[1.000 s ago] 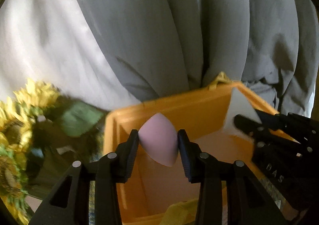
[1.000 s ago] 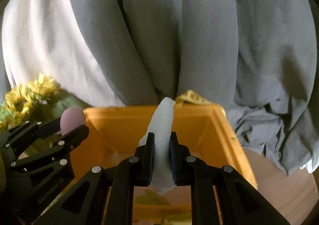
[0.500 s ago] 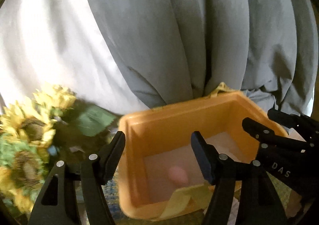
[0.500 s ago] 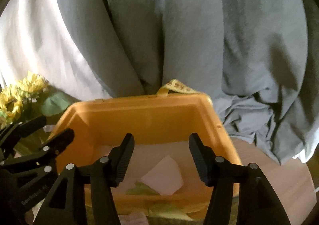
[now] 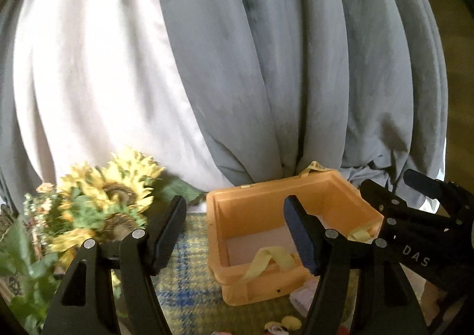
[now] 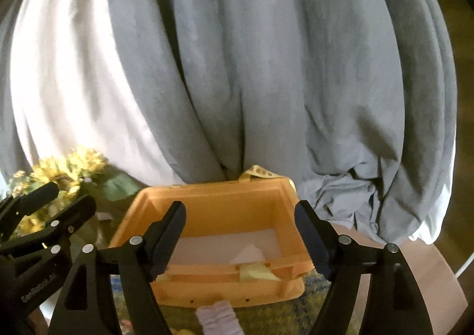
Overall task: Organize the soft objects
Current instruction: 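Grasp the black plush toy with the left gripper while the right gripper grasps the red pompom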
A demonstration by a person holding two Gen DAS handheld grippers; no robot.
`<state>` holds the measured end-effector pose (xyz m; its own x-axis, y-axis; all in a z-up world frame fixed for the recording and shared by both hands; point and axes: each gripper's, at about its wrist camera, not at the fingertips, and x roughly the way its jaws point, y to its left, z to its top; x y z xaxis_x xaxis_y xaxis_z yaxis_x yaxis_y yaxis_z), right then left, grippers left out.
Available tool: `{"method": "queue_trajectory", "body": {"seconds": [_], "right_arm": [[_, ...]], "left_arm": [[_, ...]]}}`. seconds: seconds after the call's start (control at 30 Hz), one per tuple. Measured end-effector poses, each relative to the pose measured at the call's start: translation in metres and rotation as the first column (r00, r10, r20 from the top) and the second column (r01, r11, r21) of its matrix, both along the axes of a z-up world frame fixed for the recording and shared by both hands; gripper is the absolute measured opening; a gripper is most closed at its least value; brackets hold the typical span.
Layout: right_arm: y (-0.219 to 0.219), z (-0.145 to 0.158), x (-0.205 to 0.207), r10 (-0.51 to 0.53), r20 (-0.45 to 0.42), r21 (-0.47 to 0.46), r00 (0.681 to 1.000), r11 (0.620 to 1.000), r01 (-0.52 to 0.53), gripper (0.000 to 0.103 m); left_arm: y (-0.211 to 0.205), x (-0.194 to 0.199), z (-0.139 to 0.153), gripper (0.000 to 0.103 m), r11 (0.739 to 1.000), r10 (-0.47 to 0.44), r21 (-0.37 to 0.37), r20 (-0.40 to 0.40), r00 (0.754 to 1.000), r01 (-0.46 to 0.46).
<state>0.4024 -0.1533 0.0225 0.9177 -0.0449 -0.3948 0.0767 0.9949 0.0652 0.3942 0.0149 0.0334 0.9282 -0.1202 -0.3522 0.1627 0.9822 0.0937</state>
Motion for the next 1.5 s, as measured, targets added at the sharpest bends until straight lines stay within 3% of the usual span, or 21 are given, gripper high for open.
{"method": "queue_trajectory", "body": {"seconds": [0.27, 0.57, 1.07, 1.5], "right_arm": [[0.013, 0.017, -0.047, 0.027, 0.063, -0.025, 0.998, 0.999, -0.026, 0.079], [0.017, 0.012, -0.096, 0.021, 0.084, -0.023, 0.996, 1.000, -0.019, 0.079], [0.018, -0.027, -0.147, -0.019, -0.004, 0.011, 1.000, 1.000, 0.019, 0.079], [0.016, -0.073, -0.141, 0.021, -0.105, 0.022, 0.994, 1.000, -0.018, 0.079]], "left_arm": [[0.013, -0.051, 0.010, 0.067, 0.999, 0.028, -0.036, 0.030, 0.999, -0.027], [0.018, -0.098, -0.003, 0.067, 0.999, 0.019, -0.046, 0.008, 1.000, -0.018], [0.016, -0.141, -0.046, 0.067, 0.999, -0.029, -0.046, -0.075, 0.997, 0.026], [0.013, -0.137, -0.095, 0.067, 1.000, -0.012, -0.016, -0.167, 0.986, 0.009]]}}
